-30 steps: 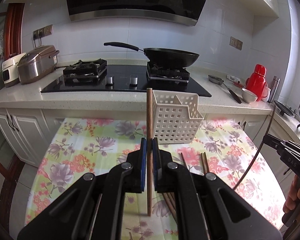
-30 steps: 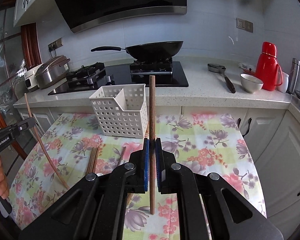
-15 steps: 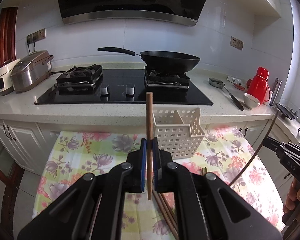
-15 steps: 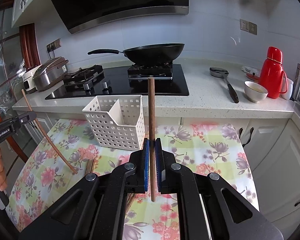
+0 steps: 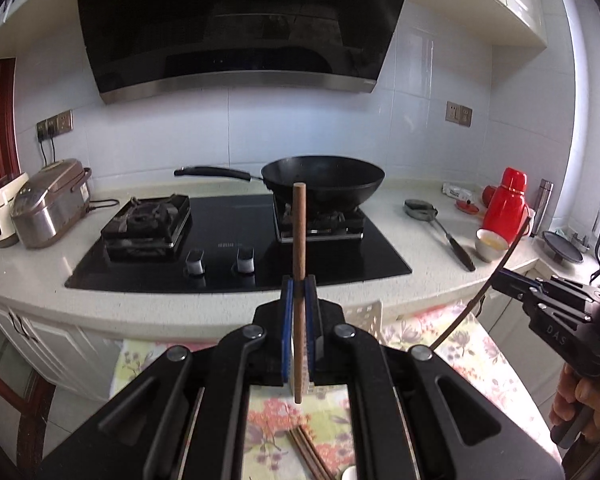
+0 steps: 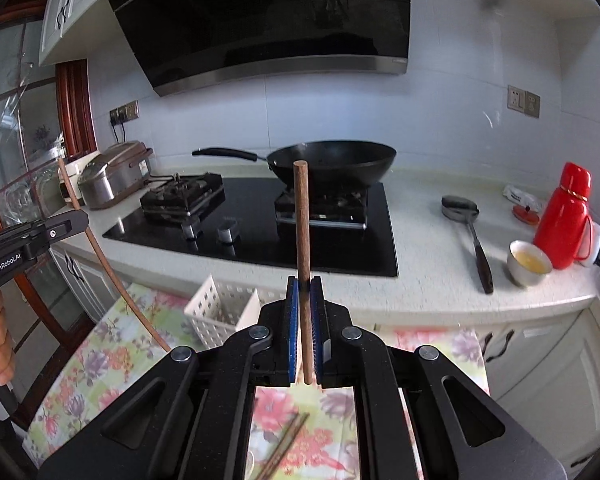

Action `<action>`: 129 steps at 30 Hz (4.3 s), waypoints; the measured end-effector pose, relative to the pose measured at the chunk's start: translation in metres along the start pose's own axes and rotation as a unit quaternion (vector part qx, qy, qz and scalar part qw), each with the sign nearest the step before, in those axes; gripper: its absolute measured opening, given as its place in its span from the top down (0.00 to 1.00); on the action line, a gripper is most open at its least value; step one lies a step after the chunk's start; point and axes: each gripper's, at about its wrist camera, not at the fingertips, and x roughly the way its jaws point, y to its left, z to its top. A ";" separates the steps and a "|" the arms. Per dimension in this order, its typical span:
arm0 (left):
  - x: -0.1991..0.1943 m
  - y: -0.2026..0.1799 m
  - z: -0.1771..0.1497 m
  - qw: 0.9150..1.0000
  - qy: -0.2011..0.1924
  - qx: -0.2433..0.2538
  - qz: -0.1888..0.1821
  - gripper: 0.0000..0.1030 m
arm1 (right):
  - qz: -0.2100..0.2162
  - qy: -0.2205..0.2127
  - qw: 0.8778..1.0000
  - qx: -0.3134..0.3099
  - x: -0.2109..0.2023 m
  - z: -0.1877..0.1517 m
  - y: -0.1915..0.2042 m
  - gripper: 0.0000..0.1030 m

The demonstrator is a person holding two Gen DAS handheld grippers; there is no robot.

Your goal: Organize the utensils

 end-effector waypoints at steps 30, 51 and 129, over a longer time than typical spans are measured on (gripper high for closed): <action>0.015 0.005 -0.007 1.000 -0.015 -0.014 -0.012 0.94 | -0.015 0.067 0.997 0.038 0.010 -0.103 -0.038 0.60; -0.042 0.008 -0.039 1.000 -0.028 -0.014 -0.004 0.94 | -0.048 0.200 0.977 0.054 0.048 -0.265 -0.048 0.77; 0.052 0.003 0.038 0.997 -0.054 -0.038 -0.034 0.94 | 0.023 -0.035 0.999 -0.004 0.026 0.064 0.015 0.94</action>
